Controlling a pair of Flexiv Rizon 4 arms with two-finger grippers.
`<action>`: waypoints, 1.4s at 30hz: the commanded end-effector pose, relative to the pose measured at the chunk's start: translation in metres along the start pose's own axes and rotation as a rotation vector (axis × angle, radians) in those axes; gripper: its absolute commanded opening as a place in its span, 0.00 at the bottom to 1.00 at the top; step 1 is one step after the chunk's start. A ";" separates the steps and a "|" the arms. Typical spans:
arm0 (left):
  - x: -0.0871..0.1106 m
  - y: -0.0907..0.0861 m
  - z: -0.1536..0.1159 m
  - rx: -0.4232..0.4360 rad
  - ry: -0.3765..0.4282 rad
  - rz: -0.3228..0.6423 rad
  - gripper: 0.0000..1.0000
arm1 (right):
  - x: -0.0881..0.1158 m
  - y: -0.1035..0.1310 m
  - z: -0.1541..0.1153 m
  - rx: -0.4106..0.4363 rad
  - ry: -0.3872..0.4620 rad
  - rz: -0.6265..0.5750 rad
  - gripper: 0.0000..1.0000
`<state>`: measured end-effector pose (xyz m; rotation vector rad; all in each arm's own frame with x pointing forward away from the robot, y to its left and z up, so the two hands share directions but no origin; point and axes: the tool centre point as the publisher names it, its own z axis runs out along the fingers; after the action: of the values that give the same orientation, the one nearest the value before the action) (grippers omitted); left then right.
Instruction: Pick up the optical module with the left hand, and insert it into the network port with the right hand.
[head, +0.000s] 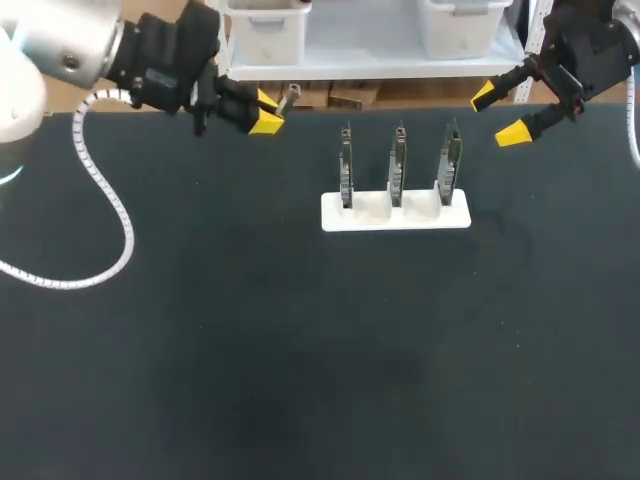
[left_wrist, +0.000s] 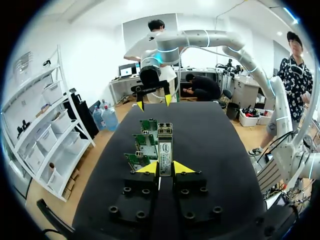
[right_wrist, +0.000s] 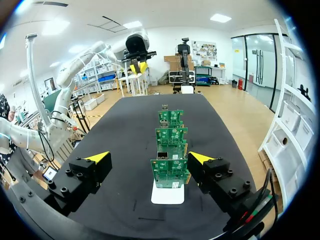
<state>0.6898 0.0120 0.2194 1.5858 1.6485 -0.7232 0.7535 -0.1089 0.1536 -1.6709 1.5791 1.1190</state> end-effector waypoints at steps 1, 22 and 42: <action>-0.001 0.005 0.001 0.010 0.008 0.000 0.00 | 0.000 0.002 0.001 0.006 -0.001 -0.002 1.00; -0.063 0.030 0.049 0.004 -0.121 0.081 0.00 | 0.000 0.002 0.001 0.006 -0.001 -0.002 1.00; -0.095 0.036 0.113 0.060 -0.200 0.076 0.00 | 0.000 0.002 0.001 0.006 -0.001 -0.002 1.00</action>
<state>0.7338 -0.1240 0.2400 1.5461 1.4156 -0.8748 0.7535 -0.1089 0.1536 -1.6710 1.5791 1.1191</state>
